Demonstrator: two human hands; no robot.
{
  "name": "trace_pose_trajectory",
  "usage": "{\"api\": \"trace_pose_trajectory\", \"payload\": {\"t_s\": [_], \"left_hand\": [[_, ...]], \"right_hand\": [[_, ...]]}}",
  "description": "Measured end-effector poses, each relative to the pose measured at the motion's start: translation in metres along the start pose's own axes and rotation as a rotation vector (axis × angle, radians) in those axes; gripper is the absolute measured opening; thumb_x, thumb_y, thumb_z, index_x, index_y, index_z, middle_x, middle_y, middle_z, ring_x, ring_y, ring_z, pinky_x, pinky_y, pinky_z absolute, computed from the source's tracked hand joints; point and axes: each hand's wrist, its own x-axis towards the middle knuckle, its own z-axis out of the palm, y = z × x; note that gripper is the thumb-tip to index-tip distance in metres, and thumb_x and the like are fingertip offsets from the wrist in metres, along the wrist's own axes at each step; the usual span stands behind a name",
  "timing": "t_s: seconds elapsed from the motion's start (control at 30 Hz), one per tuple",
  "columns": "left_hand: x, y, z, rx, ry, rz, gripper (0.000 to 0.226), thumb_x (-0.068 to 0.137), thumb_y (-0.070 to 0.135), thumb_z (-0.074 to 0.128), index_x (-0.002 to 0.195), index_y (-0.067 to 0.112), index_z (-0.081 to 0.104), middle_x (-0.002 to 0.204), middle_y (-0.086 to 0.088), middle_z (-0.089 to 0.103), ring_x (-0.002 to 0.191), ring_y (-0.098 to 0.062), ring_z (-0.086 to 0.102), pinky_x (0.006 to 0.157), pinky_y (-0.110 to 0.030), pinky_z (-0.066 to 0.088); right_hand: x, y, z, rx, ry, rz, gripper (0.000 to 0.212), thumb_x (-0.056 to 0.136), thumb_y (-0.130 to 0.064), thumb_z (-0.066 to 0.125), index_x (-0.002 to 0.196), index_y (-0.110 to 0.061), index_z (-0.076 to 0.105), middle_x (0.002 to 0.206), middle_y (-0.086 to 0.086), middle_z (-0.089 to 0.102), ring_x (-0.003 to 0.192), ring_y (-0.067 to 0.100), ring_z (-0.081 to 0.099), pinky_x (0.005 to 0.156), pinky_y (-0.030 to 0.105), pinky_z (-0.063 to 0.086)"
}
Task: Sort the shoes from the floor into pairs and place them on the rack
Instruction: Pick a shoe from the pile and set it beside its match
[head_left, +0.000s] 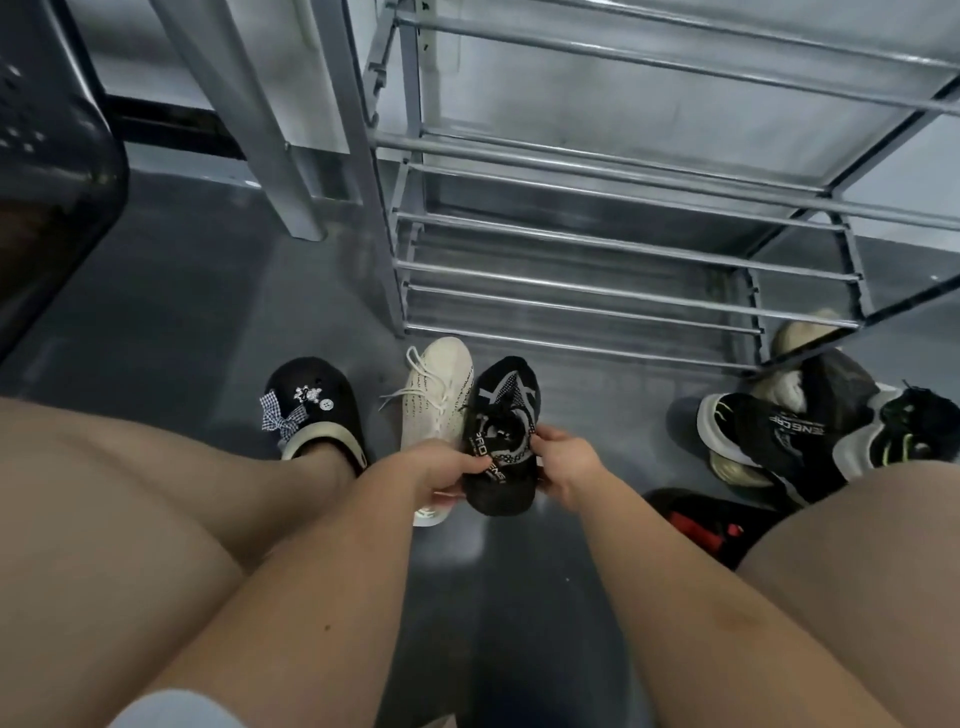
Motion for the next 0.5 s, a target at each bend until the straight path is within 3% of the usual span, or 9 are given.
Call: {"api": "trace_pose_trajectory", "payload": {"t_s": [0.1, 0.23, 0.3, 0.37, 0.43, 0.5], "left_hand": [[0.004, -0.001, 0.001, 0.109, 0.023, 0.035, 0.037, 0.090, 0.024, 0.062, 0.123, 0.008, 0.058, 0.113, -0.007, 0.065, 0.080, -0.013, 0.058, 0.063, -0.021, 0.044], [0.002, -0.002, 0.000, 0.382, 0.110, 0.117, 0.042, 0.094, 0.029, 0.056, 0.130, 0.007, 0.053, 0.129, -0.010, 0.057, 0.105, -0.022, 0.055, 0.088, -0.030, 0.044], [0.000, 0.000, 0.001, 0.487, 0.179, 0.171, 0.048, 0.095, 0.029, 0.053, 0.136, 0.005, 0.045, 0.137, -0.012, 0.051, 0.120, -0.027, 0.051, 0.098, -0.031, 0.041], [-0.002, 0.001, 0.002, 0.670, 0.280, 0.229, 0.052, 0.095, 0.032, 0.050, 0.140, 0.008, 0.039, 0.141, -0.013, 0.046, 0.127, -0.030, 0.046, 0.101, -0.033, 0.038], [-0.003, 0.001, 0.004, 0.827, 0.355, 0.295, 0.055, 0.095, 0.037, 0.049, 0.142, 0.012, 0.034, 0.145, -0.010, 0.041, 0.130, -0.030, 0.041, 0.104, -0.037, 0.036], [-0.004, 0.000, 0.009, 0.969, 0.369, 0.357, 0.062, 0.094, 0.041, 0.047, 0.146, 0.015, 0.025, 0.151, -0.008, 0.032, 0.135, -0.029, 0.035, 0.109, -0.042, 0.033]], "right_hand": [[0.001, -0.001, -0.006, -0.078, -0.021, -0.011, 0.034, 0.100, -0.010, 0.043, 0.131, -0.013, 0.054, 0.125, 0.010, 0.062, 0.097, 0.022, 0.059, 0.062, 0.024, 0.046], [-0.004, -0.002, -0.009, -0.180, -0.063, -0.010, 0.035, 0.098, -0.018, 0.049, 0.133, -0.017, 0.052, 0.134, 0.004, 0.056, 0.119, 0.021, 0.053, 0.087, 0.028, 0.043], [-0.008, -0.004, -0.010, -0.240, -0.066, -0.064, 0.039, 0.097, -0.019, 0.051, 0.136, -0.015, 0.052, 0.128, 0.004, 0.058, 0.108, 0.014, 0.057, 0.082, 0.021, 0.044], [-0.012, -0.002, -0.018, -0.454, -0.031, -0.162, 0.044, 0.096, -0.023, 0.054, 0.139, -0.014, 0.048, 0.131, 0.005, 0.057, 0.106, 0.012, 0.058, 0.084, 0.020, 0.044], [-0.017, 0.002, -0.032, -0.768, 0.020, -0.243, 0.053, 0.095, -0.032, 0.053, 0.145, -0.020, 0.040, 0.144, 0.005, 0.046, 0.124, 0.021, 0.051, 0.100, 0.029, 0.041], [-0.022, 0.006, -0.046, -1.001, 0.053, -0.278, 0.061, 0.094, -0.039, 0.050, 0.149, -0.024, 0.029, 0.151, 0.007, 0.035, 0.130, 0.027, 0.045, 0.106, 0.036, 0.039]]}}
